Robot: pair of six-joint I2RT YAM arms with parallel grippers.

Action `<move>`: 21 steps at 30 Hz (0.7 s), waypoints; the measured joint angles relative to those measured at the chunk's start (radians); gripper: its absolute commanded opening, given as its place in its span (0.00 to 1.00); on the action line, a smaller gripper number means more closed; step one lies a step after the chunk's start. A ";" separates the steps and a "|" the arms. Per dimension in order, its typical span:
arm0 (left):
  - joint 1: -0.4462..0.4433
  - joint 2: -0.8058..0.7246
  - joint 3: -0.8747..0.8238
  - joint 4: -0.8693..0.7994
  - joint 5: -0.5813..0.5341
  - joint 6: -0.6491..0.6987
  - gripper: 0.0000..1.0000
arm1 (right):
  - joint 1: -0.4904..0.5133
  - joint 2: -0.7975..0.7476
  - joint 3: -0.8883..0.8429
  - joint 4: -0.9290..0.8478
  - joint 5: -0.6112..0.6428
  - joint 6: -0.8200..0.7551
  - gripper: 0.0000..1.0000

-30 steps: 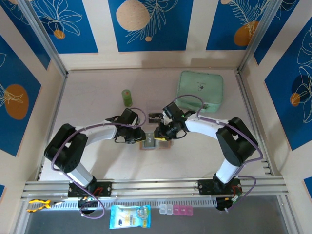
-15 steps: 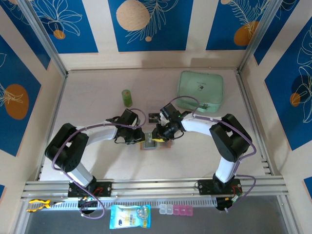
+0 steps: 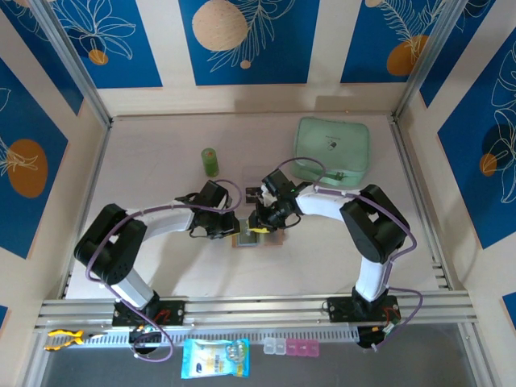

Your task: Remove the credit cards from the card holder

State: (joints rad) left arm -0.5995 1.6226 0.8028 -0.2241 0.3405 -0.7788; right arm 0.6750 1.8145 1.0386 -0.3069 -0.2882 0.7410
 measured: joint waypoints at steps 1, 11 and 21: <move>0.000 0.000 0.000 0.000 0.000 0.000 0.16 | 0.000 0.002 0.000 0.000 0.000 0.000 0.26; 0.000 0.000 0.000 0.000 0.000 0.000 0.15 | 0.000 0.004 0.002 -0.004 0.006 -0.001 0.26; 0.000 0.000 -0.004 0.006 0.000 0.000 0.14 | 0.000 0.024 0.002 0.015 -0.037 0.000 0.25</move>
State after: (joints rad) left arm -0.5995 1.6226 0.7990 -0.2176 0.3405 -0.7792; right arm 0.6746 1.8385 1.0401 -0.2916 -0.3256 0.7410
